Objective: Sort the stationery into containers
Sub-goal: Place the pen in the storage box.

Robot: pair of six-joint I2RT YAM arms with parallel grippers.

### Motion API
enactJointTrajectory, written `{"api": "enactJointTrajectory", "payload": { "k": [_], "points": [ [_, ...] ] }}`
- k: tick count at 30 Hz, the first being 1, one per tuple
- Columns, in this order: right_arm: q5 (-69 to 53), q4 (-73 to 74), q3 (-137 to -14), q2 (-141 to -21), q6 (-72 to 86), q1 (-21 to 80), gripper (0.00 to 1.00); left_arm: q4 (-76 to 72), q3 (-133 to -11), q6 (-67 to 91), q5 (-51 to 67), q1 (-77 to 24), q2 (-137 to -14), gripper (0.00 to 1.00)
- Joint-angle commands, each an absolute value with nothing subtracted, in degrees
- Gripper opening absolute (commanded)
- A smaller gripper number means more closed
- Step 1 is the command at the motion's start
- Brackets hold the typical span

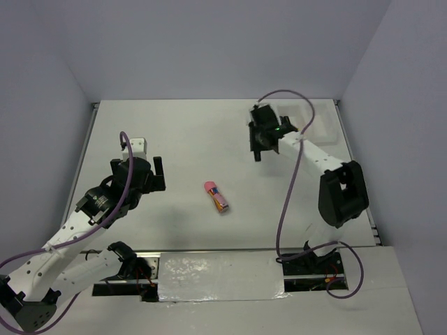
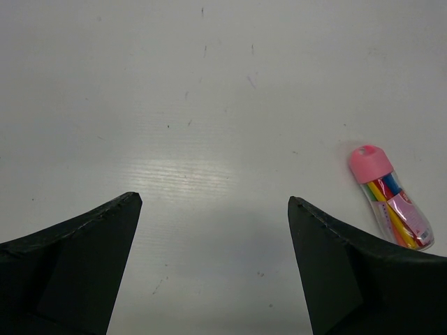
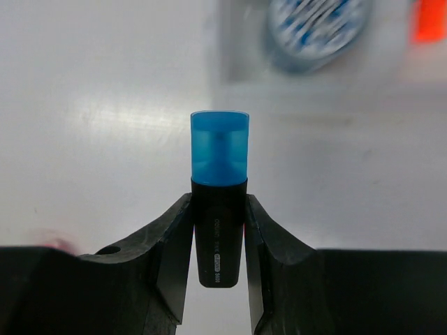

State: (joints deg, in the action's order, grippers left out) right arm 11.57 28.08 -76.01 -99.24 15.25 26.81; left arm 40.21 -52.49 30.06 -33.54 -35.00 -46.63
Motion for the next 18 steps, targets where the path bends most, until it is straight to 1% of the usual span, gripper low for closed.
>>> {"api": "enactJointTrajectory", "payload": {
  "k": [1, 4, 6, 7, 11, 14, 18],
  "points": [
    [12.7, 30.5, -82.5, -95.0, 10.6, 19.3, 0.09, 38.1, -52.3, 29.2, -33.0, -34.7, -46.2, 0.99],
    [12.1, 32.4, -90.3, -99.6, 9.1, 12.7, 0.12, 38.0, -52.3, 29.0, -32.8, -34.8, -45.9, 0.99],
    [12.7, 34.8, -99.3, -104.3, 9.0, 10.0, 0.12, 37.8, -52.3, 28.9, -32.5, -34.7, -45.7, 0.99],
    [13.5, 38.1, -106.6, -109.8, 9.2, 8.3, 0.12, 37.8, -52.2, 28.8, -32.5, -34.8, -45.5, 0.99],
    [15.7, 41.8, -119.3, -119.4, 9.2, 5.7, 0.13, 37.4, -52.1, 28.6, -31.6, -34.8, -45.4, 0.99],
    [16.0, 42.8, -124.1, -124.2, 10.7, 4.9, 0.16, 37.2, -52.0, 28.3, -30.9, -34.7, -45.6, 0.99],
    [14.4, 41.8, -124.2, -126.4, 11.2, 4.0, 0.18, 37.1, -52.0, 28.1, -30.6, -34.8, -45.7, 0.99]
  ]
}}
